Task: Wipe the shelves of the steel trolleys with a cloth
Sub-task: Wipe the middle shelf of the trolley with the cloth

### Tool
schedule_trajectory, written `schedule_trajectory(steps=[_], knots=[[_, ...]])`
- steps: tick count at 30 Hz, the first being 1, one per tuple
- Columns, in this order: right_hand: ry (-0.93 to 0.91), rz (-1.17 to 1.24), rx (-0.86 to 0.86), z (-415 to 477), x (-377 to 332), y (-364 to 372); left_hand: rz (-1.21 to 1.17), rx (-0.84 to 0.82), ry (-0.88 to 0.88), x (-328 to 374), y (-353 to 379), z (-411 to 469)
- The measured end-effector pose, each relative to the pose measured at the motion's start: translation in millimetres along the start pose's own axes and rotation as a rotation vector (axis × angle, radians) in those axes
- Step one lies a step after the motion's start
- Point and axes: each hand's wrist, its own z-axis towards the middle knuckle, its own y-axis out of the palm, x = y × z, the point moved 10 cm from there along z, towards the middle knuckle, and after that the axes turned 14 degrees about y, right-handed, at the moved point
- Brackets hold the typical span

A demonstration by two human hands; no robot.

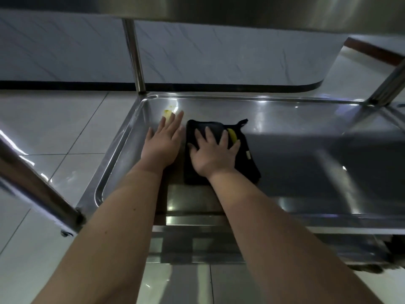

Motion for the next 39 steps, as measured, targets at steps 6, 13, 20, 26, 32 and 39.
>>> schedule_trajectory(steps=[6, 13, 20, 26, 32, 39], knots=[[-0.034, 0.286, 0.038, 19.9, 89.7, -45.8, 0.1, -0.059, 0.06, 7.1, 7.0, 0.4], [0.078, 0.028, 0.05, 16.3, 138.1, -22.0, 0.497, -0.09, 0.141, 33.0, -0.6, 4.4], [0.059, 0.039, 0.019, 19.2, 140.4, -21.4, 0.291, -0.303, 0.133, 122.8, 64.2, 28.2], [0.091, 0.063, 0.013, 20.2, 146.2, -22.8, 0.398, -0.289, 0.03, 112.8, 81.1, 10.9], [0.057, -0.01, 0.021, 15.9, 140.9, -23.1, 0.415, -0.249, -0.086, 18.9, 21.8, -1.3], [0.022, -0.093, -0.003, 11.8, 134.7, -18.1, 0.449, -0.28, -0.158, -21.1, 1.6, -5.4]])
